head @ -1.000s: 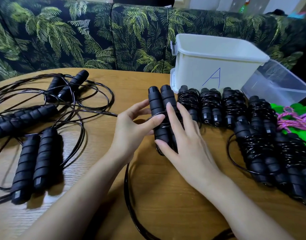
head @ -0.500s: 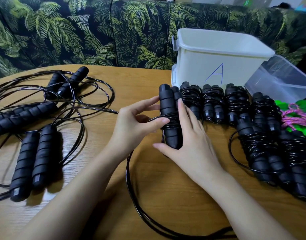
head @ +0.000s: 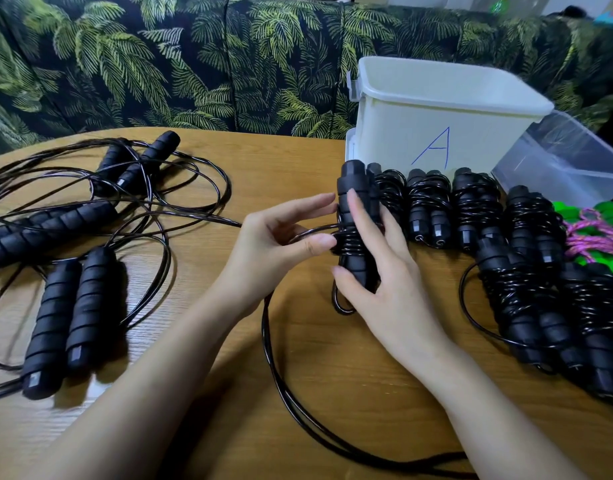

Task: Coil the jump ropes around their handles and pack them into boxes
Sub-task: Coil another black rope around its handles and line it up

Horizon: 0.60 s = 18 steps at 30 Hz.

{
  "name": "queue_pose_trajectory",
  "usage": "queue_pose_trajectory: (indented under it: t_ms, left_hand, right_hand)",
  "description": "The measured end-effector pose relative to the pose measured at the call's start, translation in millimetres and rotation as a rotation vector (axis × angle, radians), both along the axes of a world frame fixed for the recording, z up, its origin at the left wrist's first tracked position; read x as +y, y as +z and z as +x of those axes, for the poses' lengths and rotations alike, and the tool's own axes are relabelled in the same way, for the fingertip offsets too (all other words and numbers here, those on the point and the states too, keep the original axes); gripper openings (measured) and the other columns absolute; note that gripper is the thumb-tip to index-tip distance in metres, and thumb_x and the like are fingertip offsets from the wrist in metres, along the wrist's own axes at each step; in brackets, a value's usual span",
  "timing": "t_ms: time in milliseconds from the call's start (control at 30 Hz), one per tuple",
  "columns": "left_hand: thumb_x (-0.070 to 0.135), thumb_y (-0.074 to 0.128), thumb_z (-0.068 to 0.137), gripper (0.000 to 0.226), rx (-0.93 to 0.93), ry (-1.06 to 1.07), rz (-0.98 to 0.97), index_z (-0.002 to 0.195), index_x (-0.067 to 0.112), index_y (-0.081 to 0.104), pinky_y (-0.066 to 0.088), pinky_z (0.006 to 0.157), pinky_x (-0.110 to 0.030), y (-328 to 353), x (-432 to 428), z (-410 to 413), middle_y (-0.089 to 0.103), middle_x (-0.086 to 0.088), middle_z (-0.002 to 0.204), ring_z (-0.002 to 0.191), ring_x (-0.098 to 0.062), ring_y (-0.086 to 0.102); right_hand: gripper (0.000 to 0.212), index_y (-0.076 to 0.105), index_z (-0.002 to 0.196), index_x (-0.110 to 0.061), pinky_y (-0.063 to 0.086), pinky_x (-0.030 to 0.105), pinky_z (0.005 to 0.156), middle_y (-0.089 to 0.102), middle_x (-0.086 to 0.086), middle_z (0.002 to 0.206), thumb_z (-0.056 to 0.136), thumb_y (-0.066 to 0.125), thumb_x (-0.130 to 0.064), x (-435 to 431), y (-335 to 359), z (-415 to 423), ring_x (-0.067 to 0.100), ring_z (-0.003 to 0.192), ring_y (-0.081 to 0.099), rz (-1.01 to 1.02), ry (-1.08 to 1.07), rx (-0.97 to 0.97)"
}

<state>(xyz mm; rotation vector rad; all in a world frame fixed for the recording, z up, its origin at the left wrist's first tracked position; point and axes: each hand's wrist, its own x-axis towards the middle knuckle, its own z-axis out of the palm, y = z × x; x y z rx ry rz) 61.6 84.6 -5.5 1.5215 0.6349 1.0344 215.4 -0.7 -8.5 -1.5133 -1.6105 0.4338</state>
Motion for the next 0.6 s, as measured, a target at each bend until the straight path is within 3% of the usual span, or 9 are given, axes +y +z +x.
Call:
queue_pose_trajectory:
  t_ms: [67,133,200,300,467,600]
  left_hand:
    - [0.022,0.080,0.073,0.050,-0.002,-0.005,0.014,0.121,0.022,0.066,0.055,0.090,-0.027,1,-1,0,0.071,0.004,0.121,0.098,-0.025,0.058]
    - [0.017,0.079,0.073,0.050,0.001,0.001,0.015,0.122,0.018,0.066,0.054,0.089,-0.026,3,-2,0,0.071,0.002,0.120,0.101,-0.024,0.062]
    - [0.016,0.080,0.073,0.052,0.015,0.015,0.027,0.123,0.018,0.065,0.055,0.087,-0.026,4,-3,0,0.071,0.001,0.120,0.095,-0.020,0.065]
    - [0.020,0.084,0.071,0.063,0.035,0.081,0.046,0.130,0.022,0.060,0.056,0.088,-0.030,3,-3,0,0.070,-0.002,0.120,0.091,-0.016,0.065]
    - [0.015,0.080,0.077,0.078,-0.007,-0.031,-0.147,0.145,0.022,0.043,0.054,0.085,-0.027,5,1,-3,0.066,-0.005,0.130,0.112,-0.020,0.067]
    - [0.011,0.070,0.078,0.067,-0.070,-0.081,-0.234,0.140,0.022,0.047,0.055,0.078,-0.024,7,-3,-2,0.073,-0.001,0.114,0.103,-0.014,0.069]
  right_hand:
    - [0.080,0.022,0.149,-0.057,0.019,0.009,0.109,0.013,-0.008,0.164,0.093,0.064,-0.018,0,0,0,0.004,0.149,0.018,-0.008,0.020,0.002]
    - [0.079,0.023,0.148,-0.058,0.018,0.004,0.107,0.012,-0.008,0.165,0.093,0.063,-0.017,0,0,1,0.004,0.149,0.018,-0.001,0.018,-0.014]
    - [0.078,0.024,0.147,-0.059,0.017,-0.001,0.103,0.011,-0.007,0.165,0.094,0.063,-0.018,0,0,0,0.004,0.149,0.018,-0.002,0.003,-0.025]
    - [0.077,0.027,0.146,-0.058,0.018,0.002,0.108,0.015,-0.005,0.164,0.093,0.064,-0.016,-1,0,0,0.004,0.149,0.019,0.010,0.012,0.008]
    - [0.075,0.034,0.145,-0.042,0.018,0.001,0.106,0.028,-0.004,0.159,0.092,0.064,0.001,-4,13,-5,-0.017,0.140,0.019,0.057,0.184,0.193]
    - [0.072,0.032,0.147,-0.038,0.017,0.002,0.108,0.022,-0.007,0.161,0.094,0.061,0.002,-4,13,-5,-0.012,0.143,0.017,0.029,0.232,0.244]
